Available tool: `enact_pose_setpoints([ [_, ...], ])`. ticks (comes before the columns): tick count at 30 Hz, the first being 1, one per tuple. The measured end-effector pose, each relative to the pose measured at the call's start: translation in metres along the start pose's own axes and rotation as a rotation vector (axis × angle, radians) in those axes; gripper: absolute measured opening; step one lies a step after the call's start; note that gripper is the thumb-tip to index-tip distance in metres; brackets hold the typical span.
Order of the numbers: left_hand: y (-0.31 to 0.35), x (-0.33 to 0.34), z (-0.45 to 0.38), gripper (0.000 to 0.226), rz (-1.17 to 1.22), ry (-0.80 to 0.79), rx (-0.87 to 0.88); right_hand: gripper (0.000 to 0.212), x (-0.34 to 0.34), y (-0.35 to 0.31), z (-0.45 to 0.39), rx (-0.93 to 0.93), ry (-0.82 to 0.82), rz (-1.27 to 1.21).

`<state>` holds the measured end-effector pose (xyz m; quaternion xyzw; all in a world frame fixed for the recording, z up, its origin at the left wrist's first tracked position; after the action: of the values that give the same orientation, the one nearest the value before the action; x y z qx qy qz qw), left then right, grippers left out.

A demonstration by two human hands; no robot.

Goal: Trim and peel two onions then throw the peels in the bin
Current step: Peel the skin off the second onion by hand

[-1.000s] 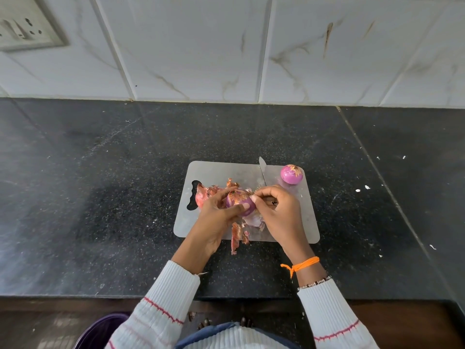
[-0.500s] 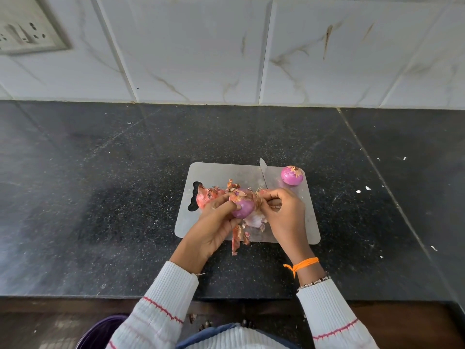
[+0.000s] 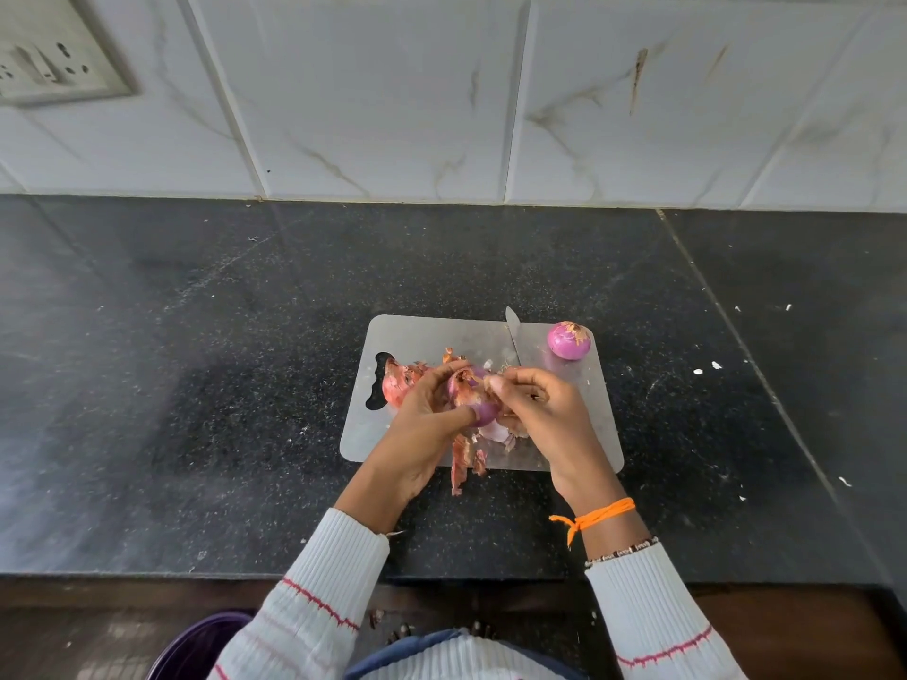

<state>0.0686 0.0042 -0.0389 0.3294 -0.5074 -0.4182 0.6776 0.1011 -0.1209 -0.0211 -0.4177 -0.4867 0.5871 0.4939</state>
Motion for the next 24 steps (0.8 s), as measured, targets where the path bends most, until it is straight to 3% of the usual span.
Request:
enact_pose_setpoints([
  [8, 0.009, 0.003, 0.003, 0.06, -0.183, -0.011, 0.091, 0.011, -0.003, 0.011, -0.002, 0.091, 0.026, -0.05],
  [19, 0.01, 0.003, 0.004, 0.065, -0.295, -0.001, 0.086, 0.019, -0.012, -0.011, 0.002, -0.088, 0.108, 0.035],
  [24, 0.008, 0.003, 0.006, 0.061, -0.242, -0.01, 0.088, 0.012, -0.013, -0.026, 0.005, -0.281, 0.172, 0.282],
])
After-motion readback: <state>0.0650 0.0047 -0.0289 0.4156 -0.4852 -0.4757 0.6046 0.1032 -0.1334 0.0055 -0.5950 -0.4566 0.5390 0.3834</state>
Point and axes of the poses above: each hand's wrist, its own z-axis away from the middle knuckle, its own x-axis out of the palm, y = z × x, the point moved 10 cm from there along -z, towards the middle knuckle, and after that the axes turned 4 degrees about -z, right-handed, at the moved point
